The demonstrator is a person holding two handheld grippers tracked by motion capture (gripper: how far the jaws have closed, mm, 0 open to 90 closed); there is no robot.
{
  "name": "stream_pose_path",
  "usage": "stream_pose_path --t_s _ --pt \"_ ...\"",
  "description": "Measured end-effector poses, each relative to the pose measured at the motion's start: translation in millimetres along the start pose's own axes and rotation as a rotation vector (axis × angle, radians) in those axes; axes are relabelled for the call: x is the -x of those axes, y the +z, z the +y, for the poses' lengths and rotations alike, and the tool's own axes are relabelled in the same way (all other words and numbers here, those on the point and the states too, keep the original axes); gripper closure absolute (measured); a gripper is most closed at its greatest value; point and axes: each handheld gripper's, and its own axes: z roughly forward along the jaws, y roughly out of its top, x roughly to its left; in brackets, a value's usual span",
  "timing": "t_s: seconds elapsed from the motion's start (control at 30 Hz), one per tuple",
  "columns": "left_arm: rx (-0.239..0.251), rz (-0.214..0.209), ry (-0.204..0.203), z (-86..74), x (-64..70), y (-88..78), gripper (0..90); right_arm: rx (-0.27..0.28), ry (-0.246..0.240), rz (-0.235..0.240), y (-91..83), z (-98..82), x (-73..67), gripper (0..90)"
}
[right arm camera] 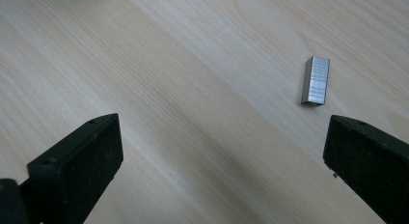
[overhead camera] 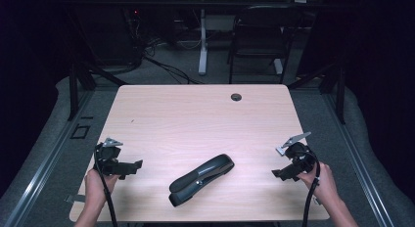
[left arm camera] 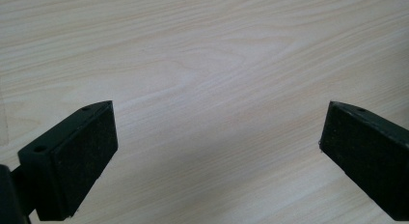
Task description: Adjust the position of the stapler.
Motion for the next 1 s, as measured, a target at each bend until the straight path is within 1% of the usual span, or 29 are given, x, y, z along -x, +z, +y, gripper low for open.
stream_pose_path --t_s 0.1,0.13,0.2,0.27,0.33,0.4,0.47,0.53,0.6,0.7,0.77,0.8,0.87,0.9,0.93,0.97,1.0 --pt "-0.008 -0.006 0.002 -0.2 -1.1 -1.2 0.1 0.005 -0.001 0.004 0.5 1.5 -0.9 0.1" --pt "-0.002 -0.005 0.001 -0.6 -1.2 -0.7 0.1 0.006 0.000 0.010 0.4 2.1 -1.3 0.2" --pt "0.000 -0.006 0.001 -0.7 -1.1 -0.2 0.1 0.011 -0.004 0.008 0.5 2.8 -2.0 0.2" --pt "-0.005 -0.015 -0.003 -0.8 -0.6 0.4 0.2 0.010 -0.011 0.019 0.7 3.8 -2.7 0.9" --pt "-0.015 -0.022 0.003 -0.7 0.0 0.7 0.3 0.009 -0.021 0.030 1.0 5.1 -4.0 0.9" --pt "-0.007 -0.022 0.004 -0.7 1.2 0.7 0.1 0.008 -0.029 0.045 1.3 7.2 -6.2 1.1" --pt "-0.001 -0.024 0.009 -0.6 2.4 -0.8 0.1 0.011 -0.044 0.046 2.0 9.7 -8.8 1.2" --pt "0.004 -0.028 0.012 -0.5 3.5 -2.2 0.1 0.011 -0.053 0.060 2.8 11.9 -11.5 1.2" --pt "0.011 -0.027 0.024 0.5 4.3 -3.9 0.1 0.013 -0.060 0.074 4.1 13.5 -14.9 1.5" --pt "0.018 -0.034 0.026 1.7 5.4 -5.4 0.1 0.015 -0.069 0.103 8.5 17.3 -20.1 2.1" --pt "0.023 -0.053 0.033 4.0 8.7 -4.7 0.1 0.006 -0.091 0.120 11.9 21.1 -24.5 2.1" --pt "0.023 -0.053 0.033 4.0 8.7 -4.7 0.1 0.006 -0.091 0.120 11.9 21.1 -24.5 2.1" --pt "0.028 -0.064 0.044 4.8 12.0 -4.0 0.1 0.004 -0.106 0.133 15.7 24.7 -30.2 2.2" --pt "0.020 -0.076 0.050 5.4 13.1 -4.9 0.1 0.003 -0.116 0.137 17.1 26.7 -32.9 2.3" --pt "0.034 -0.088 0.052 5.3 16.0 -6.5 0.1 0.003 -0.132 0.139 19.3 30.6 -37.2 2.5" --pt "0.046 -0.094 0.054 5.1 17.3 -7.6 0.1 0.000 -0.139 0.139 20.1 32.7 -38.7 2.6" --pt "0.047 -0.105 0.052 5.3 18.4 -9.4 0.1 0.000 -0.146 0.142 20.8 35.0 -39.8 2.9"
